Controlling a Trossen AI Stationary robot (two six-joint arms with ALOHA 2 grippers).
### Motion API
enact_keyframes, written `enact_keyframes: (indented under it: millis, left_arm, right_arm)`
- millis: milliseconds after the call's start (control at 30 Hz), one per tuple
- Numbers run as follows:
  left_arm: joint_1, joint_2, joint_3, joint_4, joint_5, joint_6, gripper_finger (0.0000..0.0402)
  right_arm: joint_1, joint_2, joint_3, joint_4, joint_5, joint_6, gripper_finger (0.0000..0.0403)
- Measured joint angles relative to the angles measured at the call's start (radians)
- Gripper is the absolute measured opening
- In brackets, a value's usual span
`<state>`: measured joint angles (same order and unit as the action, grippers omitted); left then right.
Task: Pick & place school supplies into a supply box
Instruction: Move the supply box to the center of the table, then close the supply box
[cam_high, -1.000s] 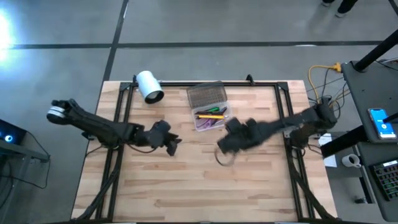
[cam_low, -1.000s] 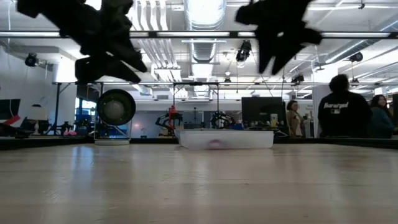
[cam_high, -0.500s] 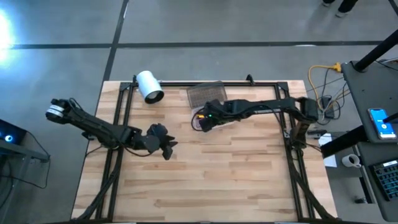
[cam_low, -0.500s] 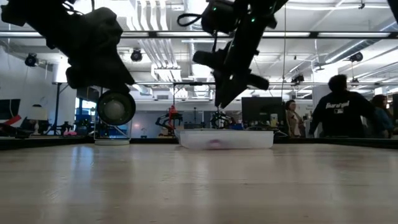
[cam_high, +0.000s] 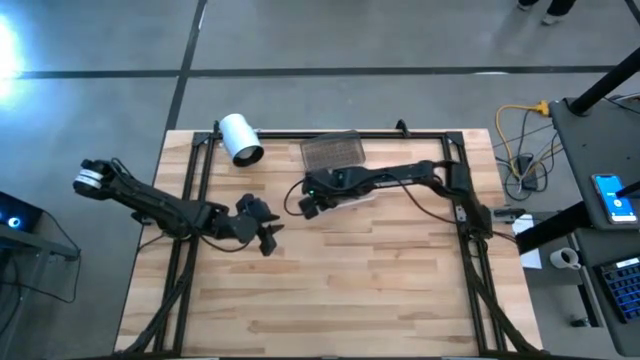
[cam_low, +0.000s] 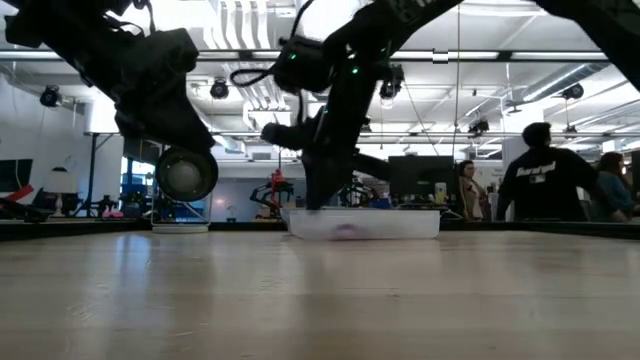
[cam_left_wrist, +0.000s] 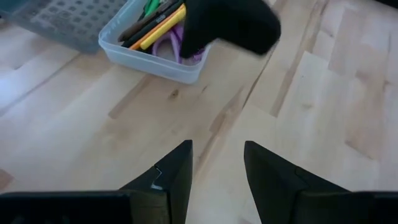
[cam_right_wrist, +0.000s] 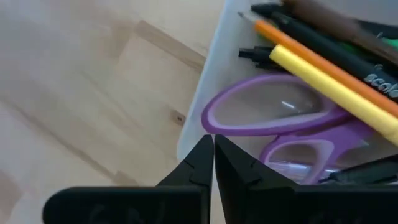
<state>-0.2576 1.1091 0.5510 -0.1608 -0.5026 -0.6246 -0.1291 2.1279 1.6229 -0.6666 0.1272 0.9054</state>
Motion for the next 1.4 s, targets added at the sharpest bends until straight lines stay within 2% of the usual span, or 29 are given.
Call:
enact_keyframes:
  millis: [233, 367, 467, 700, 967, 1100, 1267, 1333, 1400]
  left_arm:
    - [0.0, 0.0, 0.0, 0.0, 0.003, -0.017, 0.0129]
    - [0.0, 0.0, 0.0, 0.0, 0.003, -0.023, 0.0129]
    - [0.0, 0.0, 0.0, 0.001, 0.003, -0.023, 0.0129]
    - [0.001, 0.0, 0.0, 0.0, 0.003, -0.072, 0.0129]
    - [0.009, 0.0, 0.0, 0.001, -0.009, -0.149, 0.0129]
    - [0.029, 0.001, 0.0, 0.0, -0.024, -0.156, 0.0129]
    - [0.088, 0.002, -0.001, 0.001, -0.024, -0.156, 0.0129]
    - [0.127, 0.006, -0.014, 0.002, -0.013, -0.17, 0.0129]
    - [0.19, 0.014, -0.028, 0.0, 0.049, -0.19, 0.0129]
  right_arm:
    - [0.003, 0.081, 0.115, -0.13, 0.001, -0.073, 0.0009]
    - [0.02, 0.086, 0.127, -0.223, -0.01, -0.098, 0.0009]
    - [0.047, 0.071, 0.113, -0.267, -0.062, -0.123, 0.0009]
    - [0.167, 0.04, 0.096, -0.417, -0.142, -0.206, 0.0009]
    - [0.324, -0.012, 0.01, -0.516, -0.182, -0.193, 0.0009]
    - [0.395, -0.098, -0.058, -0.517, -0.101, -0.074, 0.0009]
    - [0.455, -0.279, -0.151, -0.531, 0.119, 0.185, 0.0009]
    - [0.459, -0.362, -0.195, -0.549, 0.15, 0.296, 0.0009]
    - [0.46, -0.435, -0.253, -0.56, 0.144, 0.387, 0.0009]
